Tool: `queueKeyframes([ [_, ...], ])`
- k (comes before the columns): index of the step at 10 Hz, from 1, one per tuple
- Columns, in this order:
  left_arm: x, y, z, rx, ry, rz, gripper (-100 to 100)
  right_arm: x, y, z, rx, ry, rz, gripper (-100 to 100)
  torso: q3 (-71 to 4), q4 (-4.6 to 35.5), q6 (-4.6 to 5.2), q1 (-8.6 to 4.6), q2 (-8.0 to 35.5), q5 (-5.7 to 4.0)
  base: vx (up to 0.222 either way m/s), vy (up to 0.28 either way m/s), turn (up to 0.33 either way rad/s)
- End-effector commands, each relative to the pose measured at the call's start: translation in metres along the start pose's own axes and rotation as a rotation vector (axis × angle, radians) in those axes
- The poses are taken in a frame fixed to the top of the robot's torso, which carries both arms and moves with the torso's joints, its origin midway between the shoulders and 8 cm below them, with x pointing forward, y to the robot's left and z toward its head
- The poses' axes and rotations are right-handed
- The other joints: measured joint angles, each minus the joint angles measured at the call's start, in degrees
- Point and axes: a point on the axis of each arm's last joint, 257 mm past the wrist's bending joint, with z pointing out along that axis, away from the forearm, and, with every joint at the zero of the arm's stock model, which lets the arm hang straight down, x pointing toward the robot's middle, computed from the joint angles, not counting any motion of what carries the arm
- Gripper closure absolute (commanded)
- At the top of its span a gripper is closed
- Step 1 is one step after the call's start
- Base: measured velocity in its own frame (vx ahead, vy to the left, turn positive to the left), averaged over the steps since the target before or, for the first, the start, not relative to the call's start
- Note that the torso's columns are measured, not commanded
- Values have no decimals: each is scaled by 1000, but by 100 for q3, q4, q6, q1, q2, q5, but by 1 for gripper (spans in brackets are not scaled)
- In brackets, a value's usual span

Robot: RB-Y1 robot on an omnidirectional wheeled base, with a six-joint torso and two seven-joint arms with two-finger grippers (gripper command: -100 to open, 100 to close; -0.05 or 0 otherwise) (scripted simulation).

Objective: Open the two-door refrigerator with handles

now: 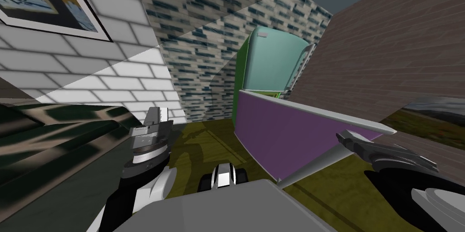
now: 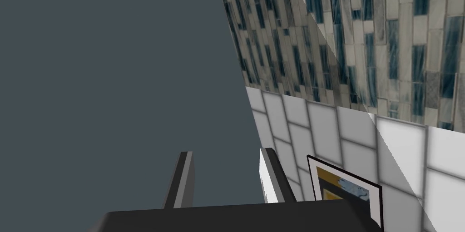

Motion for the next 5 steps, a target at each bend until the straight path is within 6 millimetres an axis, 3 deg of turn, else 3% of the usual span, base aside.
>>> queueKeyframes([
  [1, 0, 0, 0, 0, 0, 0, 0, -22, 10, -12, -22, -14, 4, -100, 10, 5, 1, 36, 19, 13, 21, -91, -100],
  [5, 0, 0, 0, 0, 0, 0, 0, -47, 31, -31, -67, -21, -2, -100, 15, 7, 2, 72, 23, 25, 35, -60, -99],
])
